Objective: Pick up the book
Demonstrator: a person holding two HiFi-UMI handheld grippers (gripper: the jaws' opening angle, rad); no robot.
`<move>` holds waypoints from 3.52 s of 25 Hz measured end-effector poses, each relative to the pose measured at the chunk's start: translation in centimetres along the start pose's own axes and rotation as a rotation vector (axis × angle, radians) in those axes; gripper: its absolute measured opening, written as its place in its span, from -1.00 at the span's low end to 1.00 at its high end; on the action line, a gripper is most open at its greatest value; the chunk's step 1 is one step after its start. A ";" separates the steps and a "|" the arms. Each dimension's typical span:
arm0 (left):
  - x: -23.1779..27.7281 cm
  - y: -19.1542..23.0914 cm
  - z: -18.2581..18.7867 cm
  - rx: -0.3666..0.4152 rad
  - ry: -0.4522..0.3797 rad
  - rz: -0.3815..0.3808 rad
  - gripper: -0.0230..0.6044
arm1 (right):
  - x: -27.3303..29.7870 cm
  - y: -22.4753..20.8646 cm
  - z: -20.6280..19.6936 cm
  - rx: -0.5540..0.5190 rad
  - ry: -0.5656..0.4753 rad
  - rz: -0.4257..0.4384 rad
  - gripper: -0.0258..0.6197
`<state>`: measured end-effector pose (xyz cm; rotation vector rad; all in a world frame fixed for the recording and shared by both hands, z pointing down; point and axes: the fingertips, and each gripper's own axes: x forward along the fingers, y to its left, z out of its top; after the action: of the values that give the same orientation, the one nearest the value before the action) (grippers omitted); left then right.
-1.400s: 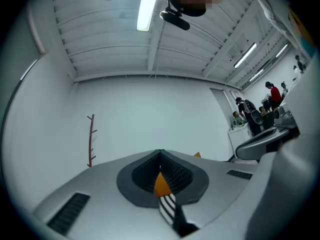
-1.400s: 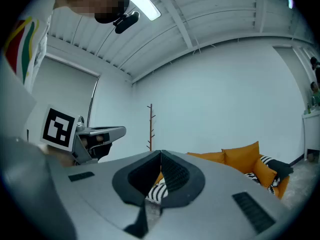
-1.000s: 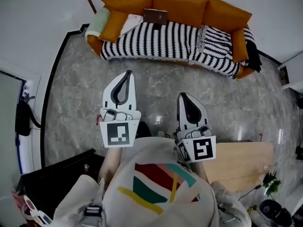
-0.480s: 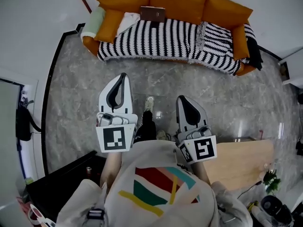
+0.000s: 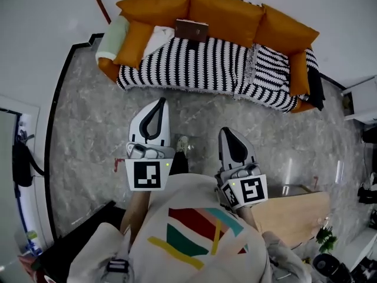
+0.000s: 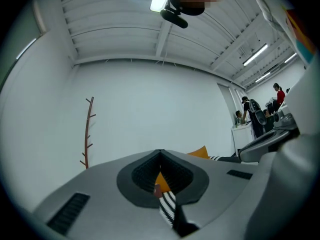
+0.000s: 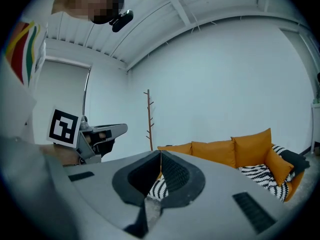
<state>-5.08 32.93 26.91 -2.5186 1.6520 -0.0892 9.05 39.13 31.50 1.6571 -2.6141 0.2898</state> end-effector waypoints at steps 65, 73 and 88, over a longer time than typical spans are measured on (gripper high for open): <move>56.7 30.1 -6.9 -0.031 0.040 0.022 -0.94 | 55.2 -26.8 10.7 0.053 0.028 -0.105 -0.88; 59.9 29.5 -8.7 -0.038 0.083 0.031 -0.95 | 58.9 -29.6 10.7 -0.011 0.064 -0.094 -0.88; 63.1 28.5 -21.2 0.007 0.355 -0.009 -0.95 | 75.6 -28.1 -11.0 -0.465 0.538 0.525 0.02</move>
<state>-8.28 -37.65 42.59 -2.6220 1.7494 -0.5721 0.91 -38.08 55.80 0.6286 -2.3854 0.0999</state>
